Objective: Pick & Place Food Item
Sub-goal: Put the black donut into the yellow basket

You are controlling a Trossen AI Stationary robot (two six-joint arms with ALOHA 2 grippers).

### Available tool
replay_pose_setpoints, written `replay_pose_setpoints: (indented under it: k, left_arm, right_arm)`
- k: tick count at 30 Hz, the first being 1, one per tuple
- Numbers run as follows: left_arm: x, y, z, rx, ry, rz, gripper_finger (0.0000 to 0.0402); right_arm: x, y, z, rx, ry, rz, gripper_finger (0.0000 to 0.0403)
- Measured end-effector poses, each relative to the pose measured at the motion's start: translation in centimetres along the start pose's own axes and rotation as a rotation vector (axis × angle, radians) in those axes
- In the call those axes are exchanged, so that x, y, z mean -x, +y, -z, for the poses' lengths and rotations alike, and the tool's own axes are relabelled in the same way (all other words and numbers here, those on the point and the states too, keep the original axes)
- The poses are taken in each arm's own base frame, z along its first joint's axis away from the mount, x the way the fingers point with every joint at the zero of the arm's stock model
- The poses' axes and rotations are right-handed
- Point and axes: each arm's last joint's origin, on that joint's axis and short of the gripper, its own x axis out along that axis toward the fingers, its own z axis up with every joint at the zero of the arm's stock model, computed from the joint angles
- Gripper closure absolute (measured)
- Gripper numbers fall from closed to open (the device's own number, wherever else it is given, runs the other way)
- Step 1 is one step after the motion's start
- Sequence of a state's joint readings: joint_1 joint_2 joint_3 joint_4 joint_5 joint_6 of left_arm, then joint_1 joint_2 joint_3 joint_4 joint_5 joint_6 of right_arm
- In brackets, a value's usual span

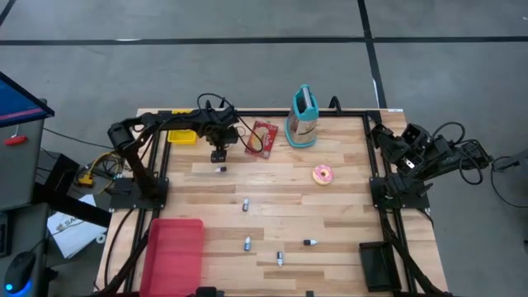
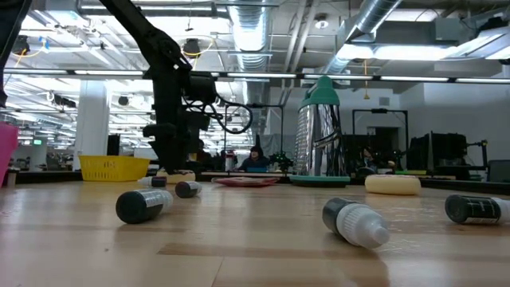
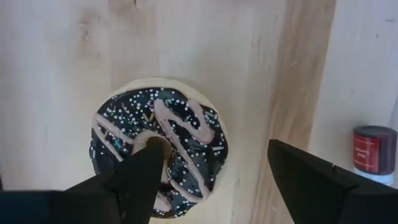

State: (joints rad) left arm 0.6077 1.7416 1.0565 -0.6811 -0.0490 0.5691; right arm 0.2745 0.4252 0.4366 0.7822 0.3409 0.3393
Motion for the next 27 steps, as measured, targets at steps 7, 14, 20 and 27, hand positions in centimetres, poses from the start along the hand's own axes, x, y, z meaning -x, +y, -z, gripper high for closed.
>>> replay_pose_setpoints:
  k: [7,14,20,27]
  left_arm:
    - [0.0,0.02,0.0,0.011,0.001,-0.003,0.0151]
    - [0.0,0.07,-0.06,0.029,-0.006,-0.008,0.0149]
    - [0.0,0.08,-0.06,0.029,-0.005,-0.01,0.0149]
    - [0.01,0.07,-0.05,0.029,-0.004,-0.01,0.0148]
  right_arm:
    - [0.0,0.0,0.0,0.0,0.0,0.0,0.029]
    - [0.0,0.0,0.0,0.0,0.0,0.0,0.029]
    - [0.0,0.0,0.0,0.0,0.001,-0.002,0.029]
    - [0.0,0.01,0.01,0.0,0.001,-0.002,0.029]
